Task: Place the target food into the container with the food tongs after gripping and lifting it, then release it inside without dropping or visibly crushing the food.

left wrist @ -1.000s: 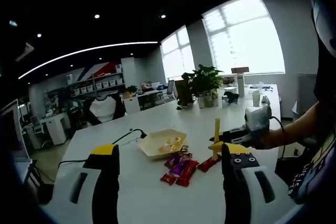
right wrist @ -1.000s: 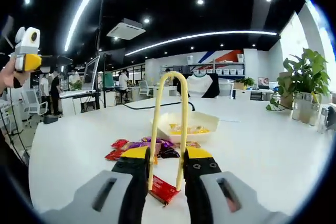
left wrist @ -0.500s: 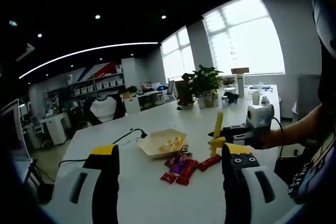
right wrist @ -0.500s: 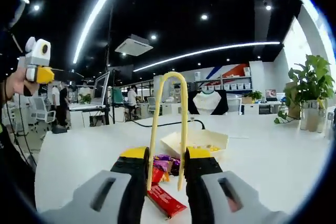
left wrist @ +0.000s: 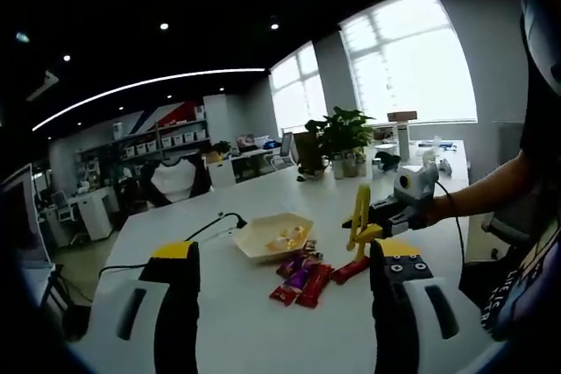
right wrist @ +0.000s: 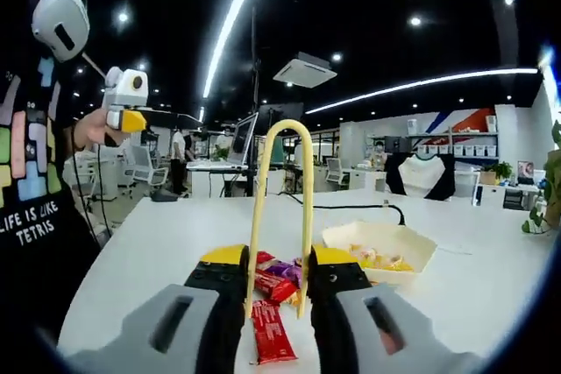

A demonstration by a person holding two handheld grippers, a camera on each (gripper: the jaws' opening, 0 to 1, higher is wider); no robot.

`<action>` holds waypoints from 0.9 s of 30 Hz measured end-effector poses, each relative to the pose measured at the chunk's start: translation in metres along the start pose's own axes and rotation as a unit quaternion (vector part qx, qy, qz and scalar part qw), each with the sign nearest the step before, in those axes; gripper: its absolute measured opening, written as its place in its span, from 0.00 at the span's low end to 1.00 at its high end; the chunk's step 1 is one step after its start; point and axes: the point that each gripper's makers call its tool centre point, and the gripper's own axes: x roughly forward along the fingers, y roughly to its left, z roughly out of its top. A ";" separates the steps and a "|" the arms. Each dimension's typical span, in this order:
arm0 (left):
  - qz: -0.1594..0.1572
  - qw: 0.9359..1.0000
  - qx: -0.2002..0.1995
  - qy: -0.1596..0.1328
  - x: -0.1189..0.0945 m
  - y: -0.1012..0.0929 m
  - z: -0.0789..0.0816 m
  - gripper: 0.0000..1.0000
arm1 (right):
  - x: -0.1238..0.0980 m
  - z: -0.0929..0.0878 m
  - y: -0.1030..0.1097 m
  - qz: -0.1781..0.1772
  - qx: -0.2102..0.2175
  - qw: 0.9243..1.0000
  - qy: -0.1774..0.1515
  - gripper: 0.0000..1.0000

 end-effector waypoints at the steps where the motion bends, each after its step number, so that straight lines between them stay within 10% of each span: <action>1: 0.001 1.000 0.000 0.001 0.000 0.000 0.000 0.84 | 0.001 -0.001 0.001 0.007 0.004 1.000 0.002 0.23; 27: 0.003 1.000 -0.003 0.012 0.003 -0.005 -0.002 0.84 | 0.011 -0.035 0.003 0.001 0.017 0.997 0.070 0.16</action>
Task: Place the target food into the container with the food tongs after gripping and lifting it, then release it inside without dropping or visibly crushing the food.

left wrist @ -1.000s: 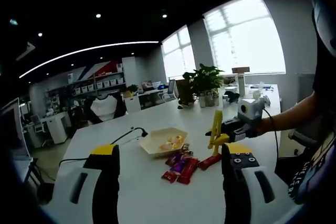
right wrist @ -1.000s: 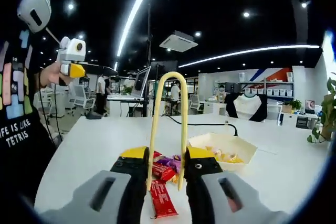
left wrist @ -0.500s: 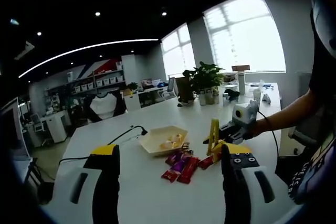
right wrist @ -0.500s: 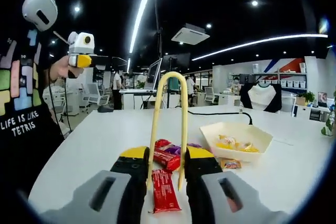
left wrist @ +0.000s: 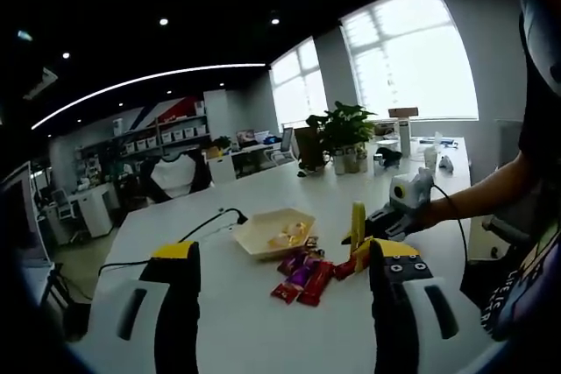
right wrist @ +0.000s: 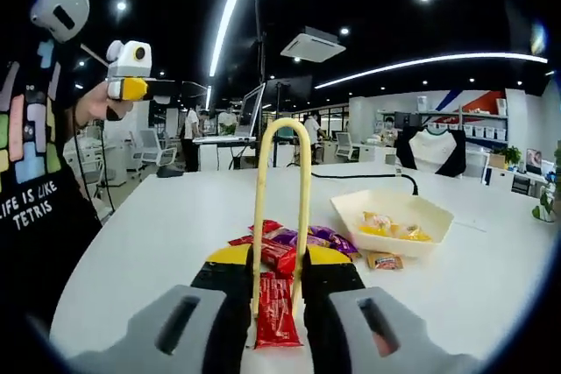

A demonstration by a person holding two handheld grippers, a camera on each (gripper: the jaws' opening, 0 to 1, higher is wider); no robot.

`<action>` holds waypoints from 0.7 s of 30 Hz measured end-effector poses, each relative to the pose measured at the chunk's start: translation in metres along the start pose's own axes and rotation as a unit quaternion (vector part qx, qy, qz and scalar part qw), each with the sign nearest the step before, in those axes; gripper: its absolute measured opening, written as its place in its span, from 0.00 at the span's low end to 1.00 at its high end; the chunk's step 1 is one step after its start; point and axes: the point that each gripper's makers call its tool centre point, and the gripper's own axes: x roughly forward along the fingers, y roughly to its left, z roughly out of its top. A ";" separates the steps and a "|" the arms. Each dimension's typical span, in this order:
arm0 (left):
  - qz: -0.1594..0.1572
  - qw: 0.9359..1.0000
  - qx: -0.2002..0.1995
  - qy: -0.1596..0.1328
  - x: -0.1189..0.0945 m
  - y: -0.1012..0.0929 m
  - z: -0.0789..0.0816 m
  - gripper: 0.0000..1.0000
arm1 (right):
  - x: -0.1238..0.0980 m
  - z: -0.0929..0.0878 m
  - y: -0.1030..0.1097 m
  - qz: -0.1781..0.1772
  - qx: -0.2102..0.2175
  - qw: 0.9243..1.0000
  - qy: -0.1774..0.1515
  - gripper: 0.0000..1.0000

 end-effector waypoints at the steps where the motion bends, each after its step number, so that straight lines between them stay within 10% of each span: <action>1: 0.000 1.000 0.001 -0.002 -0.001 -0.001 0.001 0.84 | 0.000 0.000 0.002 0.000 -0.004 1.000 0.000 0.16; 21: 0.004 1.000 0.006 -0.005 -0.006 0.001 0.006 0.84 | -0.011 0.022 0.003 -0.023 0.037 0.999 -0.028 0.17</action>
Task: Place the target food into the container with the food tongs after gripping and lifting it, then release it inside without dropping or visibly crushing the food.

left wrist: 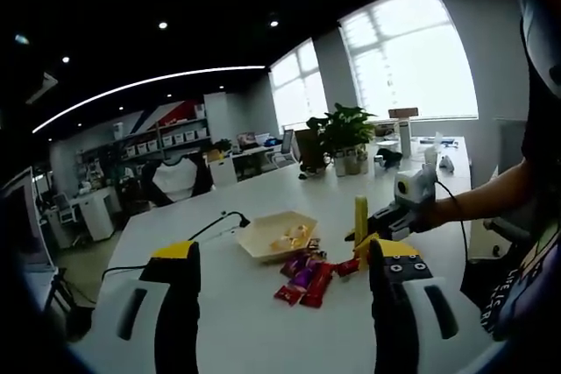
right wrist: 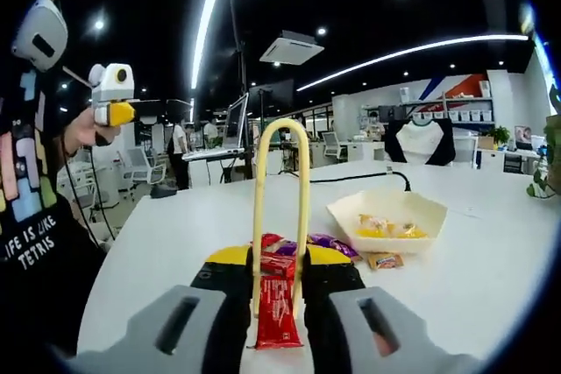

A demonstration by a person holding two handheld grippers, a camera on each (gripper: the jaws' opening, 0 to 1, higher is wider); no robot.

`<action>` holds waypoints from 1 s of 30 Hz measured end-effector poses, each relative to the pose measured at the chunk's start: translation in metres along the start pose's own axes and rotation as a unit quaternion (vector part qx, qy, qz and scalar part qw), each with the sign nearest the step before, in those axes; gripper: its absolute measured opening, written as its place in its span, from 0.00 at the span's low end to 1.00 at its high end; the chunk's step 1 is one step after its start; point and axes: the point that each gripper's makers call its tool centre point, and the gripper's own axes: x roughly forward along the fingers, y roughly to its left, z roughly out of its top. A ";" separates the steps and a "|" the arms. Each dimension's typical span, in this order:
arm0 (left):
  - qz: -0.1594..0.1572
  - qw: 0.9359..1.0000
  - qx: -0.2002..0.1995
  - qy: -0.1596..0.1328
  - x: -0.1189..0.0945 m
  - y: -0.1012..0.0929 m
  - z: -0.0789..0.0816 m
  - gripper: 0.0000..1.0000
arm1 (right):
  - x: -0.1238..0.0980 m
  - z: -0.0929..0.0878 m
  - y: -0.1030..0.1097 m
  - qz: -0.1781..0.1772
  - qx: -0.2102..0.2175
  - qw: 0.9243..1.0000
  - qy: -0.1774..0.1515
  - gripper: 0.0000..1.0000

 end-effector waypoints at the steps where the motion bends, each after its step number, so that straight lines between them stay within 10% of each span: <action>1: 0.000 1.000 0.000 -0.001 0.000 0.000 0.000 0.84 | -0.001 0.003 0.000 0.001 -0.007 1.000 -0.004 0.17; 15: 0.005 1.000 -0.003 -0.007 -0.002 0.004 0.000 0.84 | 0.002 0.059 -0.025 -0.033 -0.028 0.998 -0.045 0.17; 30: -0.016 1.000 -0.007 -0.018 0.002 -0.005 -0.001 0.85 | 0.057 0.099 -0.045 -0.025 -0.055 0.996 -0.060 0.17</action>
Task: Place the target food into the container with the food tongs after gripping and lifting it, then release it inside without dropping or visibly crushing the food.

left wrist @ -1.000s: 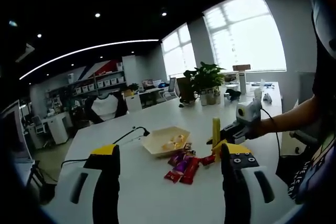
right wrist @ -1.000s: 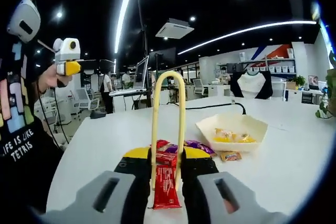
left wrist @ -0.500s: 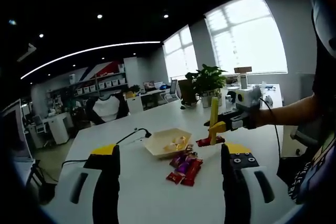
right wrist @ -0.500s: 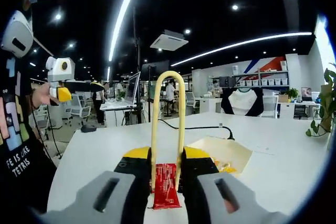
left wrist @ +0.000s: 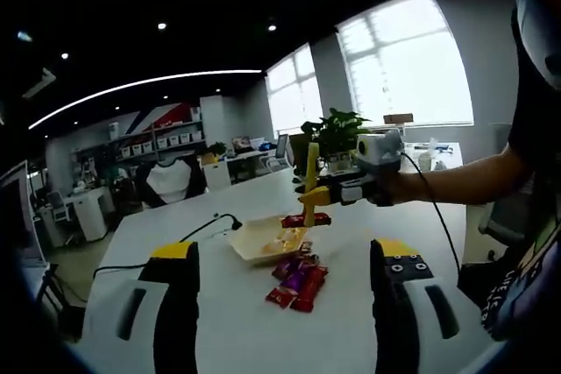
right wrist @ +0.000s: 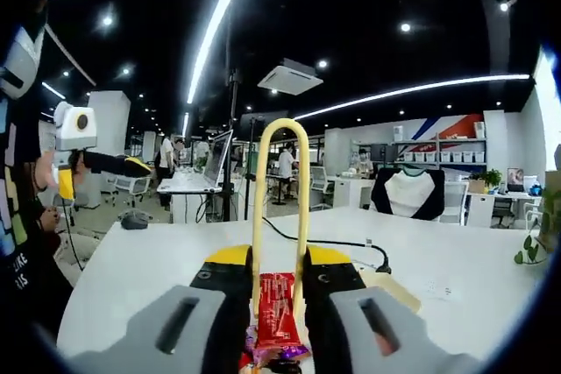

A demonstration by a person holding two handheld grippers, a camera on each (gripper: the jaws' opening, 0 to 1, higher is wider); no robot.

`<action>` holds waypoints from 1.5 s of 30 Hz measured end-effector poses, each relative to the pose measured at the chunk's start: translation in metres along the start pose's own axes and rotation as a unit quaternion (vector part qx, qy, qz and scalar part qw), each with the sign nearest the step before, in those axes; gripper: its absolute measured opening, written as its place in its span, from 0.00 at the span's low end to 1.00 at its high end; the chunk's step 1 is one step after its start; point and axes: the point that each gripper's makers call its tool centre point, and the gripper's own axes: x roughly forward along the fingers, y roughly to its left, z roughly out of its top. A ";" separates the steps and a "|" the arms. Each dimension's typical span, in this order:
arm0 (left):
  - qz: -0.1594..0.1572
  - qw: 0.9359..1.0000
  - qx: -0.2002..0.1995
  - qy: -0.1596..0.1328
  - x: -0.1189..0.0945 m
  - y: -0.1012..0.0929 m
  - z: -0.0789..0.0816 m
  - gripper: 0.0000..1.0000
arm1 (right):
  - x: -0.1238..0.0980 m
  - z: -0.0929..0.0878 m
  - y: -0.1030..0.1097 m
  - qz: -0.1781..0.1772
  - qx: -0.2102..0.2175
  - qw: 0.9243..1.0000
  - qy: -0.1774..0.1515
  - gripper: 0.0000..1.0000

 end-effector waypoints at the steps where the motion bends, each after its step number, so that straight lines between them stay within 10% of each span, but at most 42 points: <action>1: 0.001 1.000 0.000 0.000 0.000 0.001 0.001 0.85 | 0.002 0.000 -0.001 0.001 0.001 1.000 -0.001 0.17; 27: 0.027 1.000 0.003 -0.003 -0.013 0.024 0.001 0.85 | 0.092 -0.056 -0.061 -0.057 0.010 0.996 0.068 0.17; 45: 0.034 0.999 0.002 -0.002 -0.017 0.032 0.000 0.85 | 0.089 -0.071 -0.066 -0.063 0.040 0.993 0.089 0.23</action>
